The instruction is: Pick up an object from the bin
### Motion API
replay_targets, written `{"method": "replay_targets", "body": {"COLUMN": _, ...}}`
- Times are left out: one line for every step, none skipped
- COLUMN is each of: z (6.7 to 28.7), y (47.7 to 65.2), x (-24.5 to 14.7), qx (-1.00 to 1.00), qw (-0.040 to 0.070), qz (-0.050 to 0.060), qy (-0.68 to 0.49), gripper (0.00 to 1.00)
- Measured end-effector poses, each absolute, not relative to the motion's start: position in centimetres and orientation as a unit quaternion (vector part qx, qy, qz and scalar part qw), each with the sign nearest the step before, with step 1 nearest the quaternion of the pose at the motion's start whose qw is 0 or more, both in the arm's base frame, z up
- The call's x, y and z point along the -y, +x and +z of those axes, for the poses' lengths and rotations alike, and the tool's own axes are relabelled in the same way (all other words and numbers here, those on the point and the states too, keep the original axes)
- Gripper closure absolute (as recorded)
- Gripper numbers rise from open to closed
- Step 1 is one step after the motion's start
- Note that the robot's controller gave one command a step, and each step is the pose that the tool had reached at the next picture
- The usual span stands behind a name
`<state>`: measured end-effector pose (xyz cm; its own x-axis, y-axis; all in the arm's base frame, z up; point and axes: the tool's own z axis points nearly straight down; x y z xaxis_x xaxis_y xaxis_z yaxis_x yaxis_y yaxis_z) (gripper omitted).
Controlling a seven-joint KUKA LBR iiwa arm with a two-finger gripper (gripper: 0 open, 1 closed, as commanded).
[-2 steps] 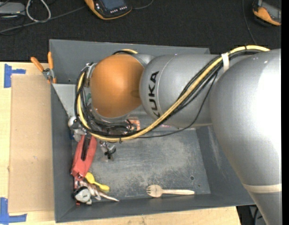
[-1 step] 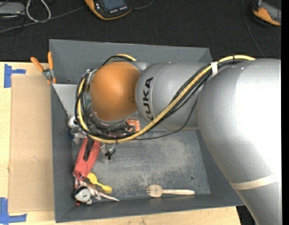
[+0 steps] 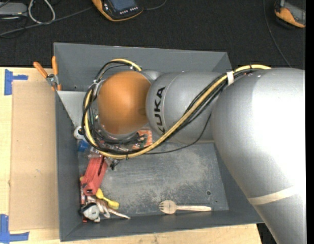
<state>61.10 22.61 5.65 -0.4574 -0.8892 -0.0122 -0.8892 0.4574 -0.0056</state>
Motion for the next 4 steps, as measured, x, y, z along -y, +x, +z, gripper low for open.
{"method": "replay_targets", "body": {"z": 5.9, "y": 61.1, "x": -22.5, "qx": -0.842, "qw": 0.008, "qz": 0.001, "qy": -0.54, "gripper": 1.0}}
{"method": "replay_targets", "body": {"z": 9.5, "y": 60.6, "x": -22.4, "qx": -0.842, "qw": 0.002, "qz": 0.002, "qy": -0.54, "gripper": 1.0}}
{"method": "replay_targets", "body": {"z": 12.3, "y": 60.7, "x": -22.5, "qx": -0.841, "qw": 0.003, "qz": 0.002, "qy": -0.541, "gripper": 1.0}}
{"method": "replay_targets", "body": {"z": 17.8, "y": 60.6, "x": -22.5, "qx": -0.842, "qw": 0.001, "qz": 0.003, "qy": -0.539, "gripper": 1.0}}
